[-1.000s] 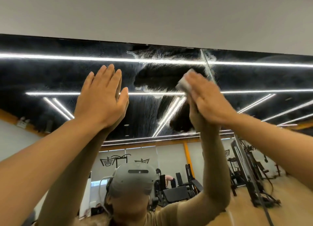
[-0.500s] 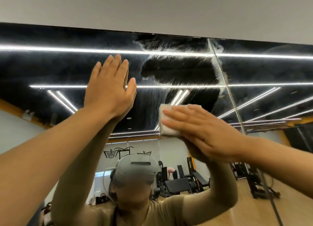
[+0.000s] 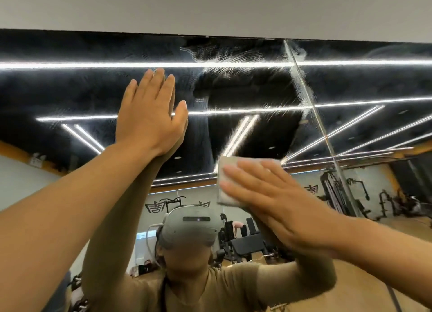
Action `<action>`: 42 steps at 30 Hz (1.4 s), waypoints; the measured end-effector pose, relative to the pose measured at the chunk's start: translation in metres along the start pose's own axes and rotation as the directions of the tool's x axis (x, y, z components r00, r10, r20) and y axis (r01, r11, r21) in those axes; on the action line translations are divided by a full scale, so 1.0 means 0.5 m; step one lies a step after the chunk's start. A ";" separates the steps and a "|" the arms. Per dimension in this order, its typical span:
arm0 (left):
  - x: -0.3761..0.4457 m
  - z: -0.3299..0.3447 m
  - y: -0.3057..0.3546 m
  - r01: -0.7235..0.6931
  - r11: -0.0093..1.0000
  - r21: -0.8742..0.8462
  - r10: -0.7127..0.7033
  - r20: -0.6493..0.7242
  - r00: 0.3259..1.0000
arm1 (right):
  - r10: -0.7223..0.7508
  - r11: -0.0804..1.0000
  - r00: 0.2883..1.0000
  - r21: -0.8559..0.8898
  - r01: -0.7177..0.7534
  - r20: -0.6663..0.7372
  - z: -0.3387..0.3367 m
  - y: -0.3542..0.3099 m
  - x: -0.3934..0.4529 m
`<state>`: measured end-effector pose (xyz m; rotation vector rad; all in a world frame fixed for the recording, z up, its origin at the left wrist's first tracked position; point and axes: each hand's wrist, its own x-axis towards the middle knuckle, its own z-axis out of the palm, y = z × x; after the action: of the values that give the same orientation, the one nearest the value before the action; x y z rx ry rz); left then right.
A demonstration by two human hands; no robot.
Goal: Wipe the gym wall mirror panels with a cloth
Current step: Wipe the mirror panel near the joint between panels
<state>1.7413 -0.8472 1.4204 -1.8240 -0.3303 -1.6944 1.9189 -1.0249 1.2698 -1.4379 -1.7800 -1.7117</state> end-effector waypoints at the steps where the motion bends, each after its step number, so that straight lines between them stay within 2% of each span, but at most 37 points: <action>1: 0.000 0.000 -0.002 -0.004 1.000 0.007 0.004 0.000 1.000 | -0.053 0.996 0.998 -0.076 0.056 0.043 0.001 -0.007 -0.038; 3: 0.000 0.000 -0.003 -0.009 1.000 0.018 0.009 0.010 1.000 | -0.075 0.986 0.994 -0.142 0.086 0.084 -0.006 0.007 -0.069; 4: 0.001 -0.002 -0.002 -0.009 1.000 0.021 0.009 0.016 1.000 | -0.047 0.992 0.996 -0.113 0.056 0.082 -0.012 0.025 -0.064; 7: 0.001 -0.003 -0.002 -0.018 0.999 0.028 0.017 0.019 1.000 | 0.168 0.986 0.986 0.003 -0.168 -0.022 -0.038 0.107 -0.009; 8: 0.001 -0.004 -0.003 -0.017 0.999 0.029 0.017 0.018 1.000 | 0.259 0.966 0.960 0.017 -0.259 -0.106 -0.051 0.143 0.015; 10: 0.000 -0.005 -0.002 -0.016 1.000 0.026 0.015 0.022 1.000 | 0.443 0.896 0.864 0.111 -0.429 -0.239 -0.078 0.208 0.052; 12: 0.000 -0.005 0.001 -0.016 1.000 0.024 0.015 0.024 1.000 | 0.558 0.829 0.789 0.210 -0.518 -0.257 -0.080 0.226 0.065; 14: -0.001 -0.005 0.000 -0.015 1.000 0.026 0.014 0.024 1.000 | 0.562 0.827 0.788 0.202 -0.525 -0.250 -0.059 0.195 0.034; 19: -0.001 -0.004 -0.001 -0.017 1.000 0.016 0.017 0.004 1.000 | 0.443 0.891 0.893 0.148 -0.430 -0.072 -0.004 0.024 -0.167; 23: 0.000 -0.003 0.002 -0.018 0.999 0.029 0.018 0.013 1.000 | 0.438 0.889 0.899 0.159 -0.430 -0.018 -0.008 -0.003 -0.207; 27: -0.001 -0.003 0.000 -0.015 0.999 0.039 0.015 0.004 1.000 | 0.429 0.898 0.896 0.157 -0.410 -0.116 -0.027 0.078 -0.105; 30: 0.002 -0.004 0.000 -0.023 0.999 0.039 0.023 0.004 1.000 | 0.468 0.884 0.845 0.150 -0.444 -0.259 -0.059 0.146 -0.004; 33: 0.004 -0.005 -0.002 -0.026 0.999 0.044 0.025 0.007 1.000 | 0.516 0.856 0.806 0.207 -0.473 -0.291 -0.052 0.157 0.017; 36: 0.002 -0.005 -0.002 -0.027 0.998 0.059 0.026 0.020 0.999 | 0.548 0.833 0.808 0.234 -0.502 -0.217 -0.013 0.108 -0.056; 42: -0.002 -0.014 0.009 -0.004 0.998 0.058 0.000 0.063 0.998 | 0.474 0.861 0.879 0.233 -0.451 -0.049 0.031 -0.083 -0.267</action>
<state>1.7382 -0.8544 1.4183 -1.8373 -0.4004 -1.6116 1.9548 -1.0627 1.1393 -1.4958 -1.3661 -1.2772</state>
